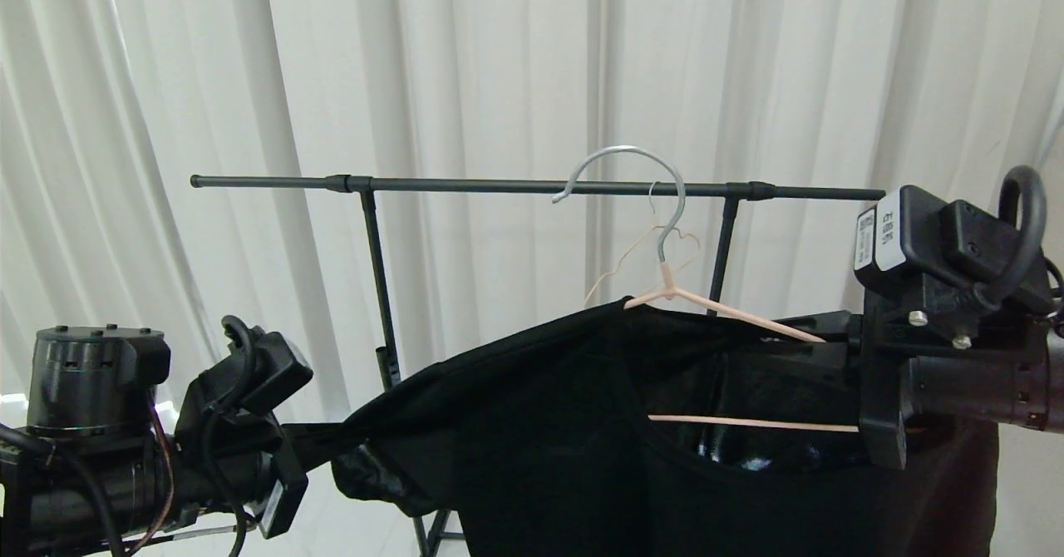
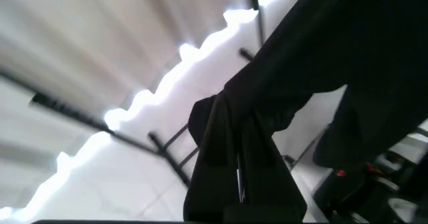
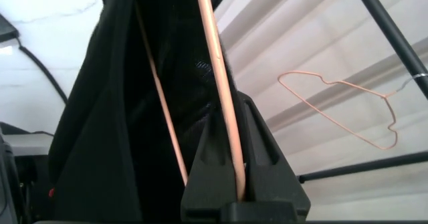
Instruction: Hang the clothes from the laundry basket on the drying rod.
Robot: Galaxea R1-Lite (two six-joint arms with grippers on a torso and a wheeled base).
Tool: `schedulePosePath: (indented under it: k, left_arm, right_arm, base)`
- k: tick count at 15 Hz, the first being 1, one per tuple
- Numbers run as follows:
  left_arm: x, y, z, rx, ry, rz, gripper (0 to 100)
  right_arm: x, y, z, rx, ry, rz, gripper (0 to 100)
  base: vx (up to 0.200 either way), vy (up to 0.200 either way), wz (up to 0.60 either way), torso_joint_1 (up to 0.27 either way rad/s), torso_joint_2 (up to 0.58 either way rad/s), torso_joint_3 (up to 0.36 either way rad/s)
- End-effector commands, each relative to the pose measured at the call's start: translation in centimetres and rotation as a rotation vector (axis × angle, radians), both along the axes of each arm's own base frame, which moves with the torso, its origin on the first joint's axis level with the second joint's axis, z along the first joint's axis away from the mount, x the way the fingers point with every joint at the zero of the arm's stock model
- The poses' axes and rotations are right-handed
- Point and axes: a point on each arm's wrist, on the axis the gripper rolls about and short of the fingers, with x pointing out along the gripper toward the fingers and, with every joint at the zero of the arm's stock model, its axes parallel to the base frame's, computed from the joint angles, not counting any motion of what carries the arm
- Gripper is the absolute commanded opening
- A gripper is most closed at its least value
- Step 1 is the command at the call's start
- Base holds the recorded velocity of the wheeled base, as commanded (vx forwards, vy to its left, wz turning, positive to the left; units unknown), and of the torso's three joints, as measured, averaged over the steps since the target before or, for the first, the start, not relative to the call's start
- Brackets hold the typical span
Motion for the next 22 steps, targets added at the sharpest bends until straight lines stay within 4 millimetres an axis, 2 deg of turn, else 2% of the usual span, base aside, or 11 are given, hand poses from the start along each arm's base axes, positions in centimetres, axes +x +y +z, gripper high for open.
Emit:
schedulePosePath:
  k: [1,3,9,10,15,22]
  left_arm:
    - [0.1,1.6,-0.4,0.014,0.018,0.1,0]
    - [0.2,2.5,-0.4,0.014,0.021,0.145,0]
    - [-1.4,1.9,1.6,0.004,-0.087,0.117,0]
    - [-1.7,1.6,2.0,0.002,-0.107,0.103,100]
    - [-2.3,1.5,2.7,-0.014,-0.14,0.098,100]
    - [-5.0,1.3,5.5,-0.342,-0.086,0.256,100]
  right_arm:
    - [0.2,-0.6,0.2,0.008,-0.007,-0.027,0]
    - [0.6,-1.0,0.4,0.014,-0.01,-0.054,0]
    - [1.1,-1.0,0.5,0.056,0.002,-0.109,0]
    - [1.1,-1.0,0.4,0.053,0.001,-0.117,0]
    - [1.0,-1.2,-0.1,0.039,0.009,-0.136,0]
    - [1.2,-2.8,-0.6,0.031,0.015,-0.209,0]
  base:
    - [0.0,0.0,0.0,0.0,0.0,0.0]
    - [0.0,0.0,0.0,0.0,0.0,0.0]
    - [0.0,0.0,0.0,0.0,0.0,0.0]
    - [0.0,0.0,0.0,0.0,0.0,0.0]
    - [0.0,0.0,0.0,0.0,0.0,0.0]
    - [0.0,0.0,0.0,0.0,0.0,0.0]
